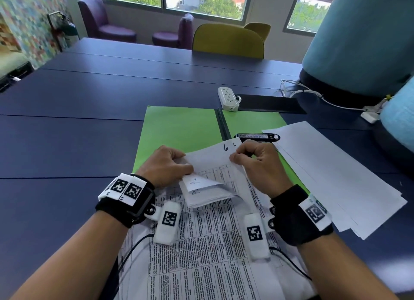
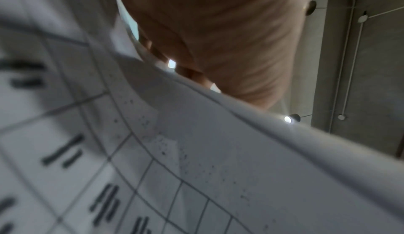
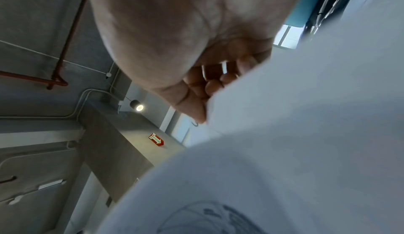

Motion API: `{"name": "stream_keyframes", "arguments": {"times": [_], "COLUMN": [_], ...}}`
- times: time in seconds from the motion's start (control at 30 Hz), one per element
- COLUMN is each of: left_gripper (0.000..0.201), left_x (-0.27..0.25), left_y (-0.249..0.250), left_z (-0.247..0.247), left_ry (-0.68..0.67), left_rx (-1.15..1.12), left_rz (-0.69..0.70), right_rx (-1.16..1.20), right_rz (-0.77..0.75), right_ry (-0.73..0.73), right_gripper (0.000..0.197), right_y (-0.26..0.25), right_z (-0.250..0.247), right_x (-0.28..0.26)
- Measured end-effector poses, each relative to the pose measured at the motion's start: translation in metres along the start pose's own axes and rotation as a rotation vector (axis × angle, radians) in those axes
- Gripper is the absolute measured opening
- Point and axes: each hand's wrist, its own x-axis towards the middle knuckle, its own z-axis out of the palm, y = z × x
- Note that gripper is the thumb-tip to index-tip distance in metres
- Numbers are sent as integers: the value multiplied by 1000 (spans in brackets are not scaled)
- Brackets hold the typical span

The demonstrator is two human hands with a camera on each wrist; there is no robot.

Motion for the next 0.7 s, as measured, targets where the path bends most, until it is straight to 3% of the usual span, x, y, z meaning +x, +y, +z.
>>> {"name": "stream_keyframes", "arguments": {"times": [0.07, 0.13, 0.27, 0.3, 0.4, 0.43, 0.53, 0.6, 0.7], "left_gripper": [7, 7, 10, 11, 18, 21, 24, 21, 23], "left_x": [0, 0, 0, 1, 3, 3, 3, 4, 4], "left_y": [0, 1, 1, 1, 1, 0, 0, 0, -2], "left_z": [-1, -2, -3, -3, -4, -4, -4, -4, -4], "left_ry": [12, 19, 25, 31, 55, 56, 49, 60, 78], "left_rx": [5, 13, 37, 39, 45, 46, 47, 58, 60], "left_rz": [-7, -8, -13, -17, -38, -44, -34, -39, -57], "right_rx": [28, 11, -307, -316, -216, -225, -348, -333, -245], "right_rz": [-17, -31, 90, 90, 18, 22, 141, 120, 22], "right_ry": [98, 60, -479, -471, -168, -187, -478, -349, 137], "right_gripper": [20, 26, 30, 28, 20, 21, 26, 24, 25], "right_y": [-2, 2, 13, 16, 22, 25, 31, 28, 19], "right_z": [-3, -9, -29, -32, -38, -41, -46, -50, -60], "right_x": [-1, -1, -5, -5, -4, -4, -10, -9, 0]}}
